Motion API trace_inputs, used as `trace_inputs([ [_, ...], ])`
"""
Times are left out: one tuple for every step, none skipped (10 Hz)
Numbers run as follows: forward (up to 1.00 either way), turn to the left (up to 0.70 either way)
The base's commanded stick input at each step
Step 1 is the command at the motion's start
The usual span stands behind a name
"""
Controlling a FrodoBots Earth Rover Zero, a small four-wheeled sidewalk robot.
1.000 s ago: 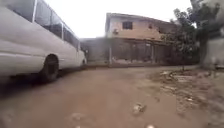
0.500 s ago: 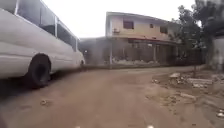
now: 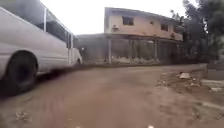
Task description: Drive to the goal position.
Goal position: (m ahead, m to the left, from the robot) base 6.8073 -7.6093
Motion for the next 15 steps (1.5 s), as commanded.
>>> trace_inputs([
  [1.0,0.0],
  [1.0,0.0],
  [1.0,0.0],
  [1.0,0.0],
  [1.0,0.0],
  [1.0,0.0],
  [1.0,0.0],
  [1.0,0.0],
  [1.0,0.0],
  [1.0,0.0],
  [1.0,0.0],
  [1.0,0.0],
  [1.0,0.0],
  [1.0,0.0],
  [1.0,0.0],
])
